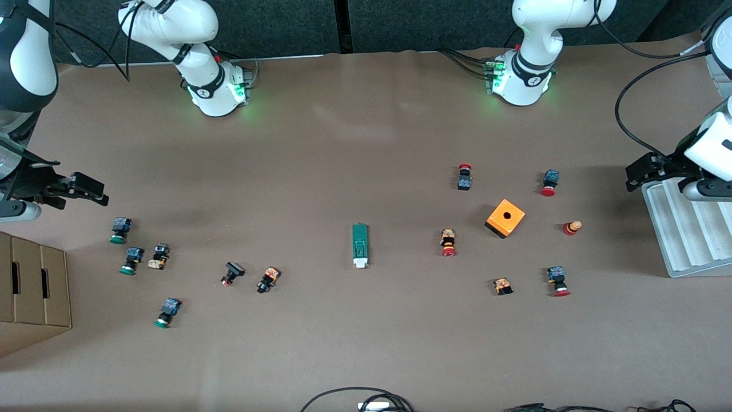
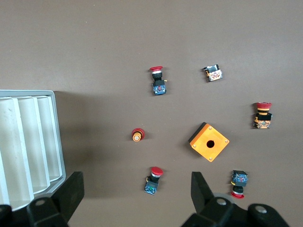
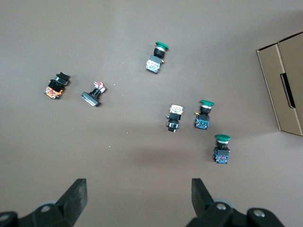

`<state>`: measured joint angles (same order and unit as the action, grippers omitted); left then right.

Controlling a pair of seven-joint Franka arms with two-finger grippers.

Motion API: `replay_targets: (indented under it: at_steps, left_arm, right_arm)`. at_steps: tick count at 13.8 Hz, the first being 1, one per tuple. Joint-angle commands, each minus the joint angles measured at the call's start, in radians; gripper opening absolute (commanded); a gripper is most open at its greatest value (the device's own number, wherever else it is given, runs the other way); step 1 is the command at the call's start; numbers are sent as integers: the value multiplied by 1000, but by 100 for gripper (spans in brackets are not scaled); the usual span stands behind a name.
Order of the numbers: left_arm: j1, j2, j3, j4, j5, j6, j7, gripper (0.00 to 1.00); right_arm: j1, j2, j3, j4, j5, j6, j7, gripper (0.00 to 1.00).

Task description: Close load switch with both arms

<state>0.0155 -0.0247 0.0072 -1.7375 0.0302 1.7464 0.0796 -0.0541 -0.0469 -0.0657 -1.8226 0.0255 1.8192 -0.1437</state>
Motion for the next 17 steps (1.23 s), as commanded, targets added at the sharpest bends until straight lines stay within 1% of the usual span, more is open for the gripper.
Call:
replay_targets:
  at_steps: [1,4,8,10,12,13,14,15,16,17]
  left_arm:
    - [-11,-3,7,15,1,-13,-9,100]
    - [-11,-3,7,15,0,-13,-9,100]
    - [-9,2,8,21,-4,-27,-8,100]
    - [-11,2,7,24,-3,-27,-9,100]
    - [-11,2,7,26,-3,-28,-9,100]
    - [-11,3,7,27,-3,-28,-8,100]
    - [-11,3,7,27,-3,-30,-8,100]
    - [-11,3,7,26,-3,-30,-8,100]
    - [-11,3,7,27,-4,-30,-9,100]
    - [-11,3,7,27,-4,-31,-9,100]
  right_arm:
    - [5,30,-2,26,-12,2,-10,100]
    - [14,35,-2,28,-10,0,-8,100]
    - [17,15,-3,48,-9,-69,-22,100]
    - [16,16,-5,55,-7,-70,-24,100]
    - [20,27,-2,57,-9,-73,-71,98]
    - [22,22,0,57,-7,-74,-86,62]
    - [20,21,0,59,-9,-74,-86,32]
    - [20,19,-2,60,-9,-74,-89,5]
    - [19,16,-2,62,-9,-75,-90,0]
    - [19,16,-2,62,-9,-75,-86,0]
